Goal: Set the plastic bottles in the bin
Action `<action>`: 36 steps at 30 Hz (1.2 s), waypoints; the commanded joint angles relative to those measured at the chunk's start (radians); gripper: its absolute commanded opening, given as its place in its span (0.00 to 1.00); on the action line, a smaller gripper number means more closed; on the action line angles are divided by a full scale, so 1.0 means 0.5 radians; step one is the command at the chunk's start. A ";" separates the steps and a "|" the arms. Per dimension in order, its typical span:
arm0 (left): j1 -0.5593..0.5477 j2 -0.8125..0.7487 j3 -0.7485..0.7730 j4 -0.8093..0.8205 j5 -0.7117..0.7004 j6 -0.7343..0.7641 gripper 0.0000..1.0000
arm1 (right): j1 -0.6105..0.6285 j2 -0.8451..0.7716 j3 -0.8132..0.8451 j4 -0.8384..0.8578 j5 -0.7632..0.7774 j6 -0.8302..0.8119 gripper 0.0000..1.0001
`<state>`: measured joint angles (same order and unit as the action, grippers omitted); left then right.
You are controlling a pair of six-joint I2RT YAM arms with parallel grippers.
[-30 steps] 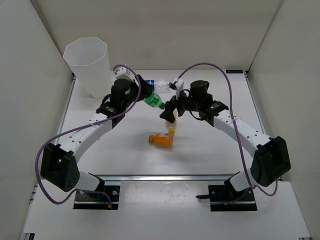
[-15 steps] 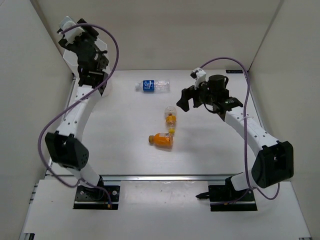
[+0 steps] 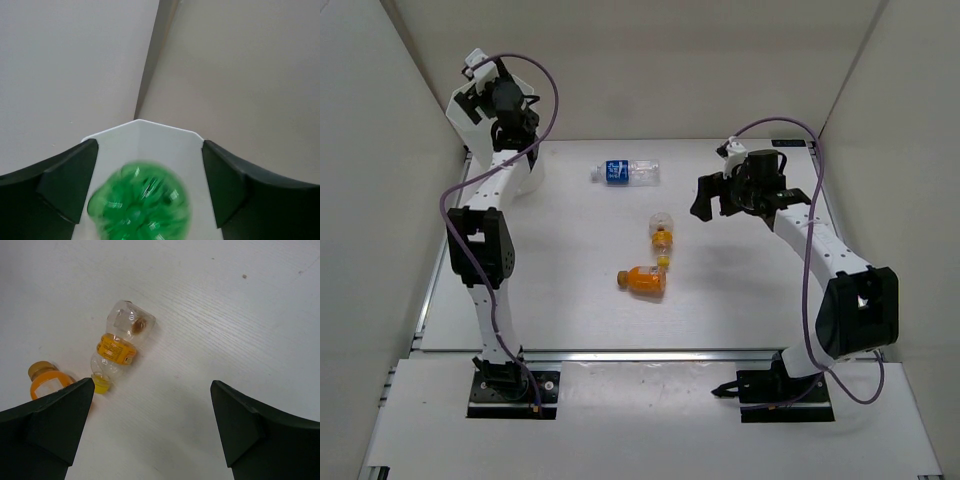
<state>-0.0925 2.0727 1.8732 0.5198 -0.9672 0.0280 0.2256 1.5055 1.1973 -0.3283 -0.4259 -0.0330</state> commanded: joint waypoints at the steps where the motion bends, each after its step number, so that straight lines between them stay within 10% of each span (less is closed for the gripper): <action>1: 0.010 -0.096 0.159 0.087 0.002 -0.004 0.99 | -0.006 0.026 0.044 -0.033 0.011 0.017 0.99; 10: -0.168 -0.420 0.024 -0.351 0.115 -0.025 0.99 | 0.183 0.134 0.232 -0.307 0.412 0.124 0.99; 16: -0.397 -0.837 -0.184 -1.388 0.594 -0.478 0.99 | 0.441 0.198 0.125 -0.084 0.612 0.329 0.99; 21: -0.515 -1.475 -0.956 -1.864 1.302 -0.969 0.99 | 0.561 0.333 0.091 0.138 0.766 0.636 0.99; 24: -0.398 -1.804 -1.474 -1.874 1.847 -1.212 0.99 | 0.601 0.416 0.057 0.209 0.741 0.762 0.99; 36: -0.453 -2.268 -2.096 -2.135 2.063 -1.283 0.98 | 0.751 0.686 -0.115 0.567 1.079 0.904 0.96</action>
<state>-0.3435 1.0107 0.8196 -0.5549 -0.0055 -0.5838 0.5892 1.8378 1.1374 -0.1696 0.0437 0.3939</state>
